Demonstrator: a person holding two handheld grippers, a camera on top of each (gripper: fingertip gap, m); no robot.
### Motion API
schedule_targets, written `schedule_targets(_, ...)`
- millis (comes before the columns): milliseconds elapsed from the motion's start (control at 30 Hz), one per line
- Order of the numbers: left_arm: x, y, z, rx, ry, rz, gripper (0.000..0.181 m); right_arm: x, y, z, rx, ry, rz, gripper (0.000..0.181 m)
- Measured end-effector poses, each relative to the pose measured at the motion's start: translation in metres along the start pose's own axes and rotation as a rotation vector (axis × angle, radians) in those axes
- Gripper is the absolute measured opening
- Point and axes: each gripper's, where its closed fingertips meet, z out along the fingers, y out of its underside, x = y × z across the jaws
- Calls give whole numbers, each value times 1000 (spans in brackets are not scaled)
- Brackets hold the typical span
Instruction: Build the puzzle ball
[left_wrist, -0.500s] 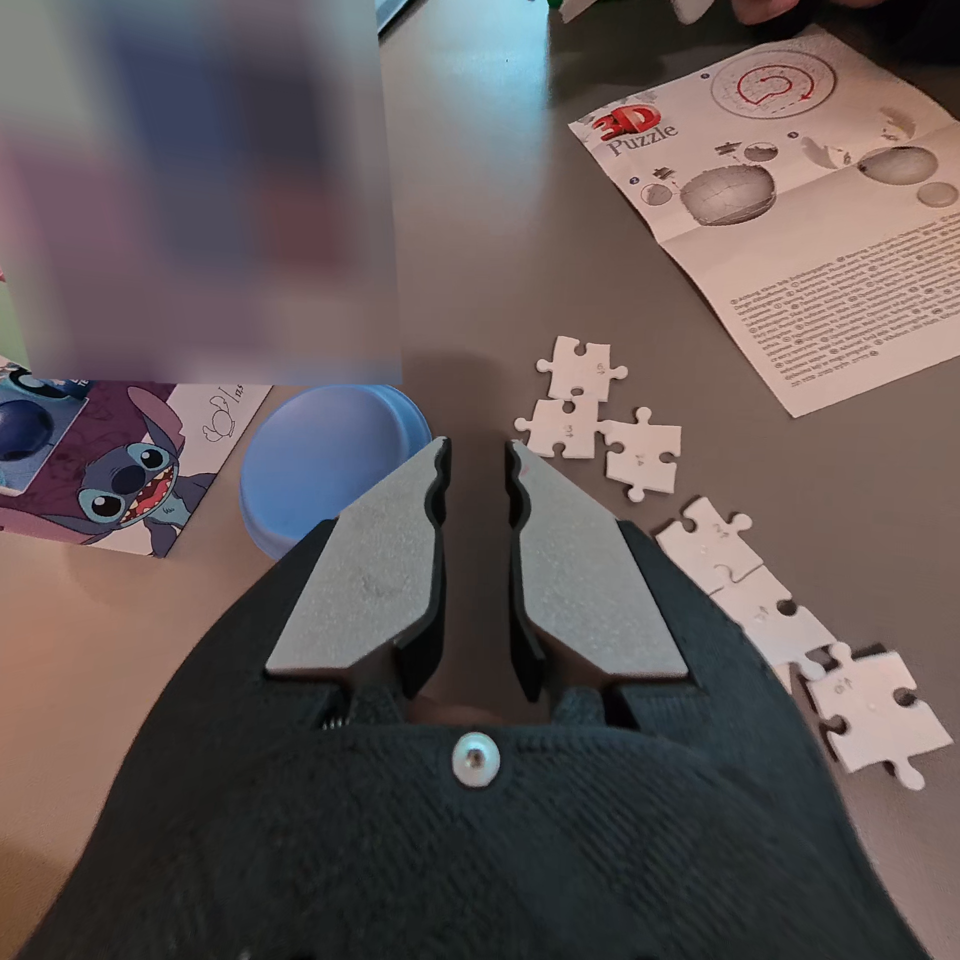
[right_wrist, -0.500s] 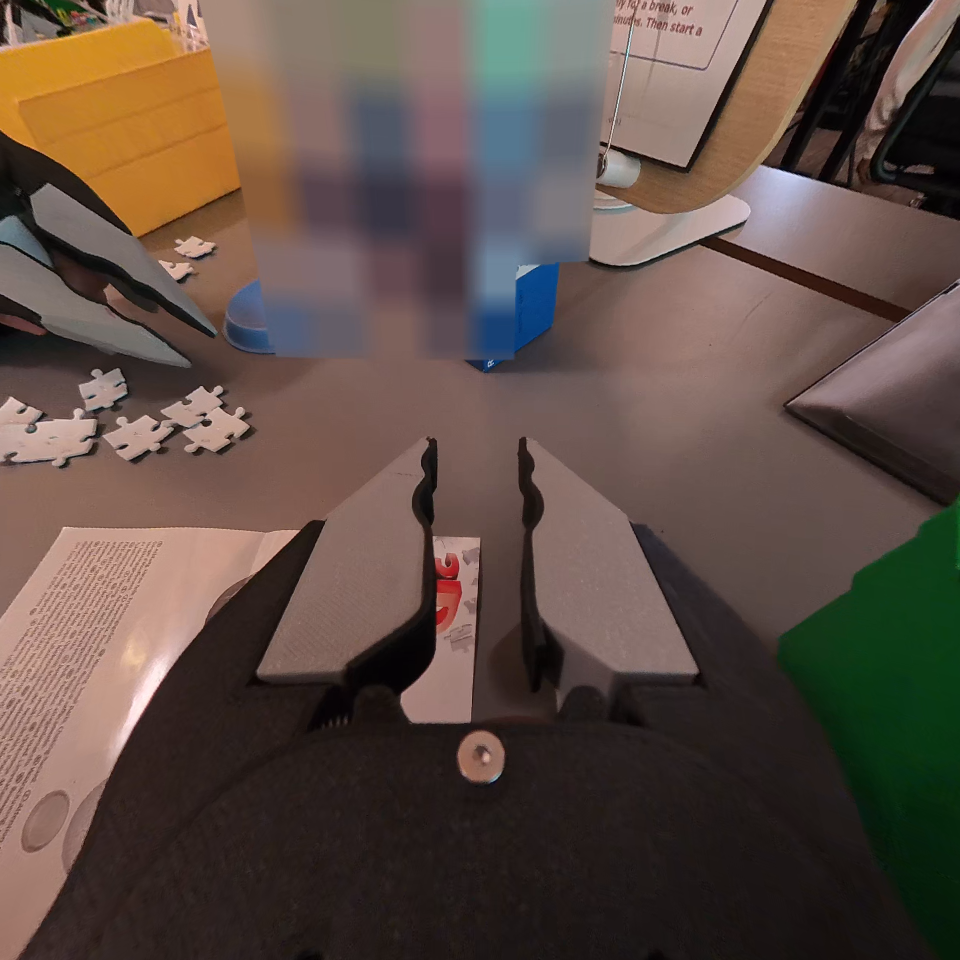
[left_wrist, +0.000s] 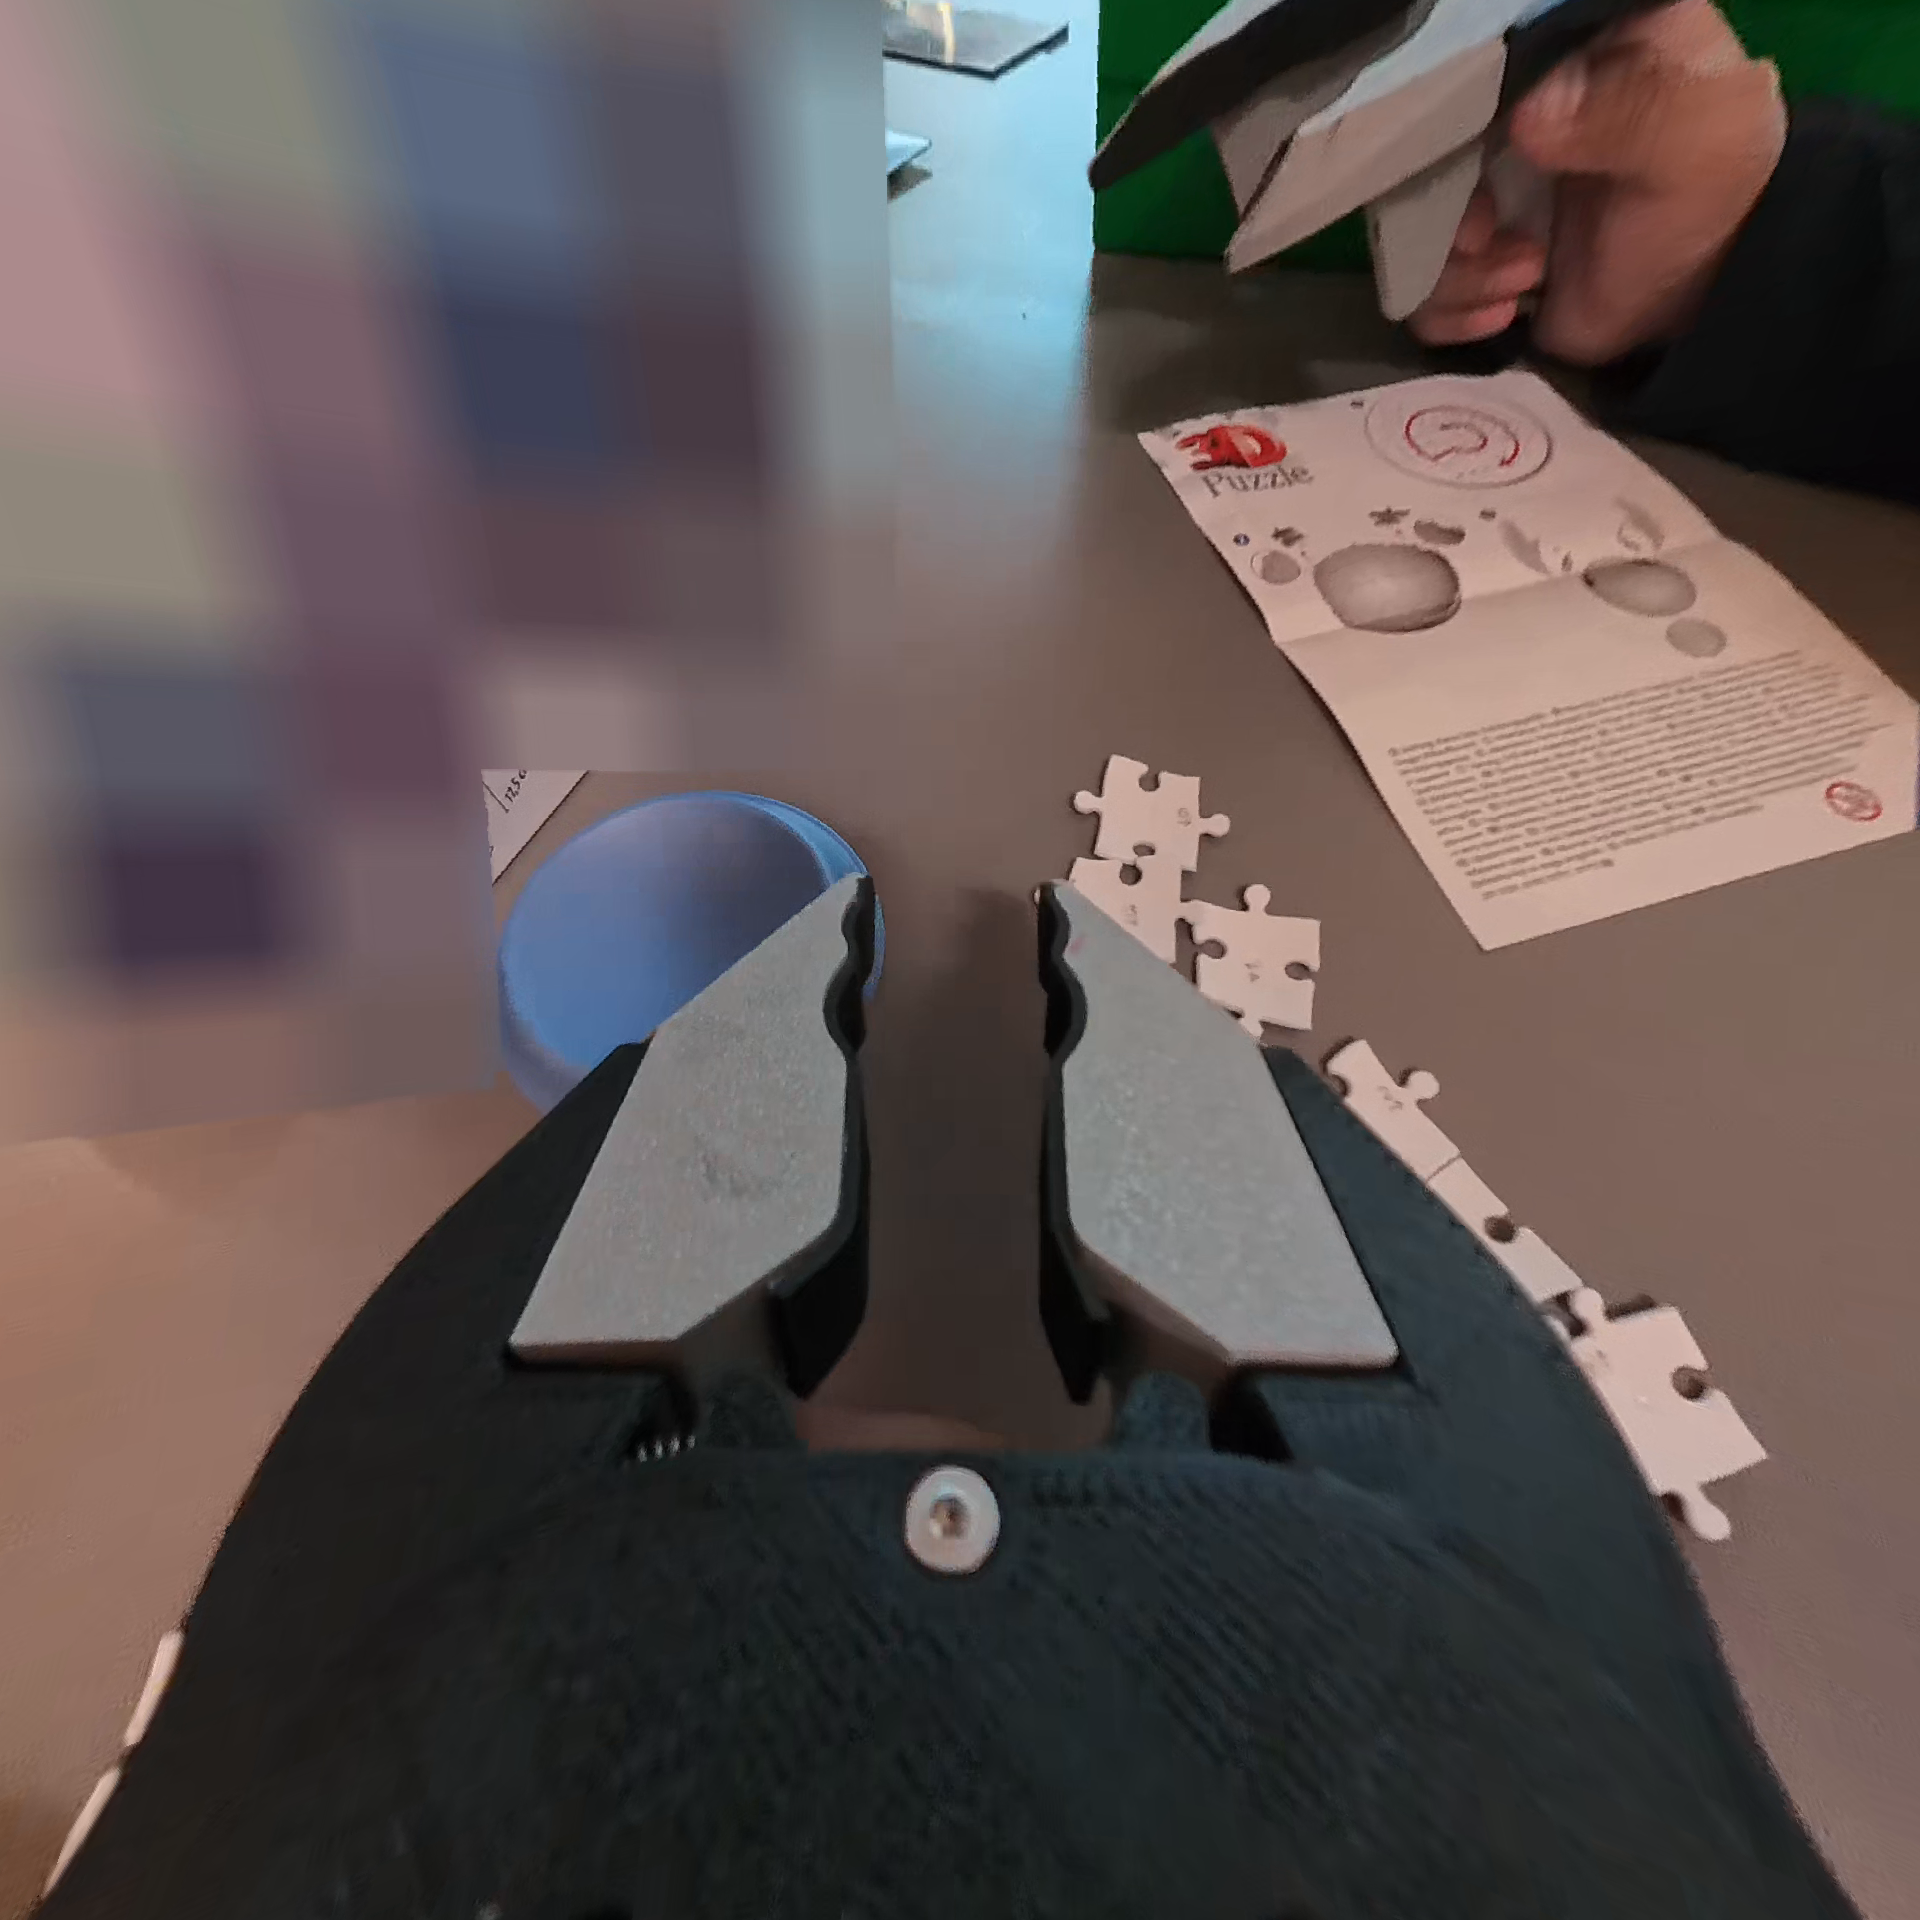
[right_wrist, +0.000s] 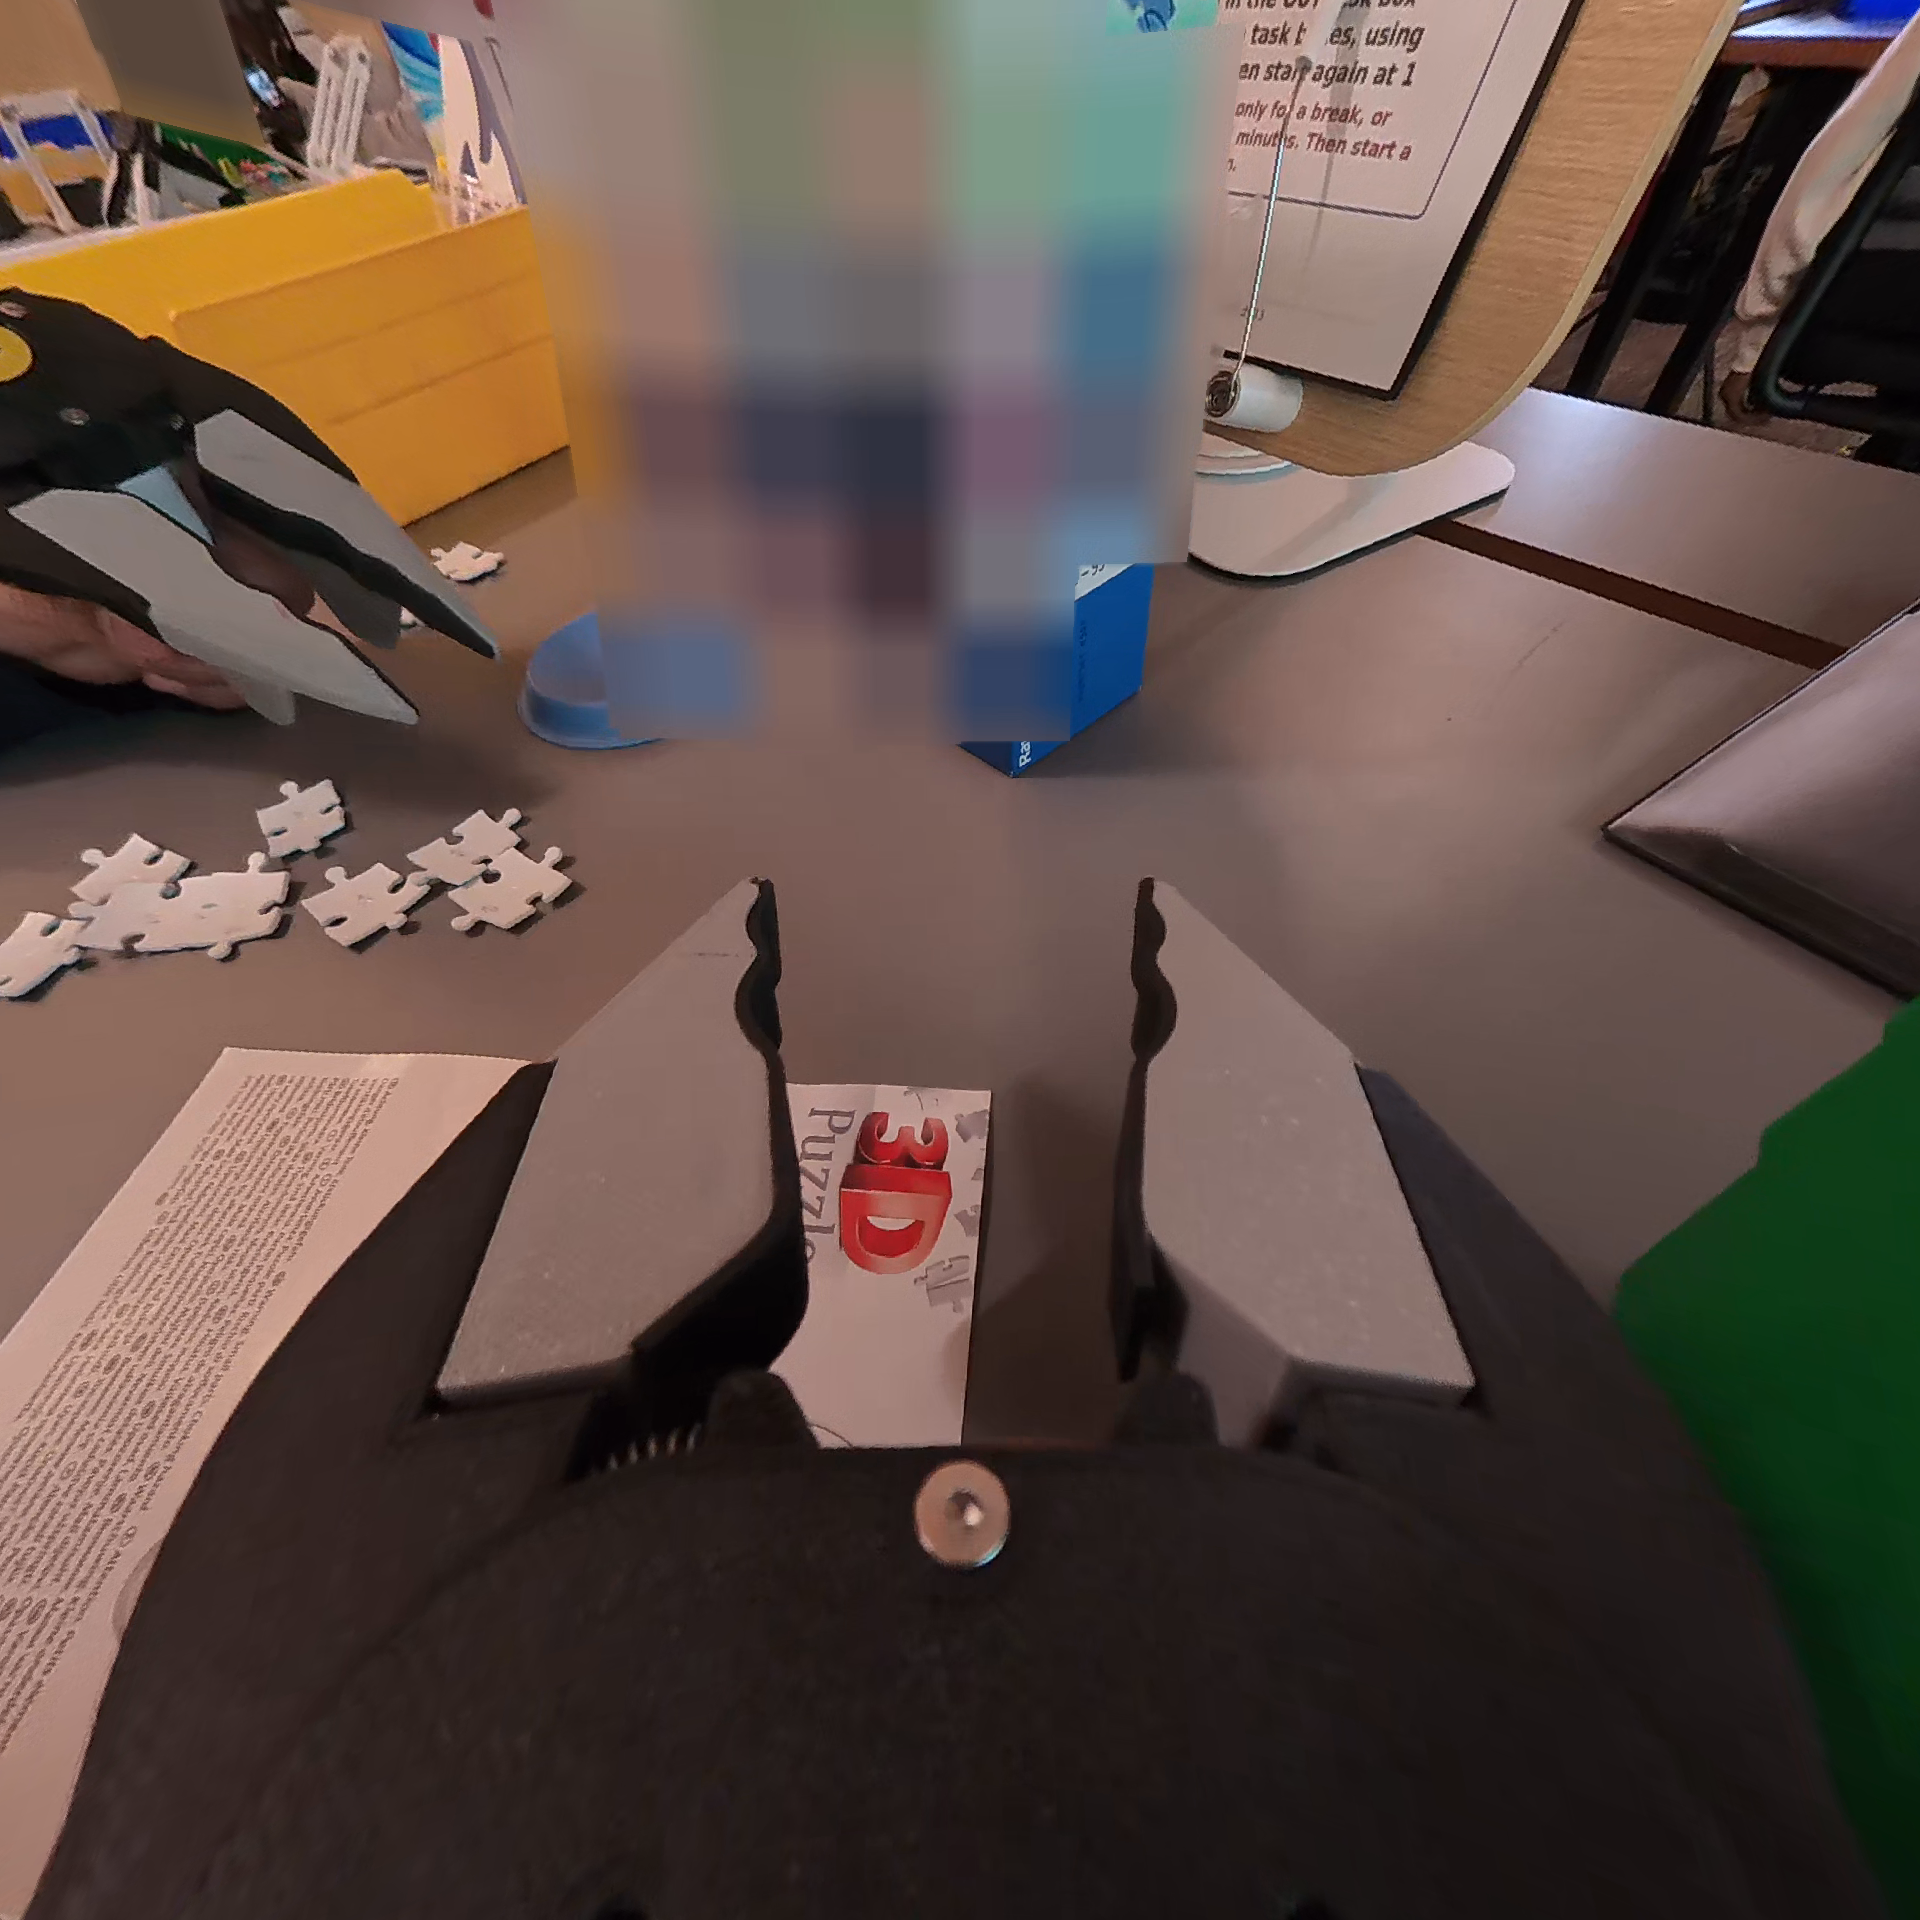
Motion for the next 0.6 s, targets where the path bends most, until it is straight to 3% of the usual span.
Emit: schedule_targets(600, -3, -5, -5, 45, -1, -27, 29, -5, -5, 5, 14, -37, -3, 57)
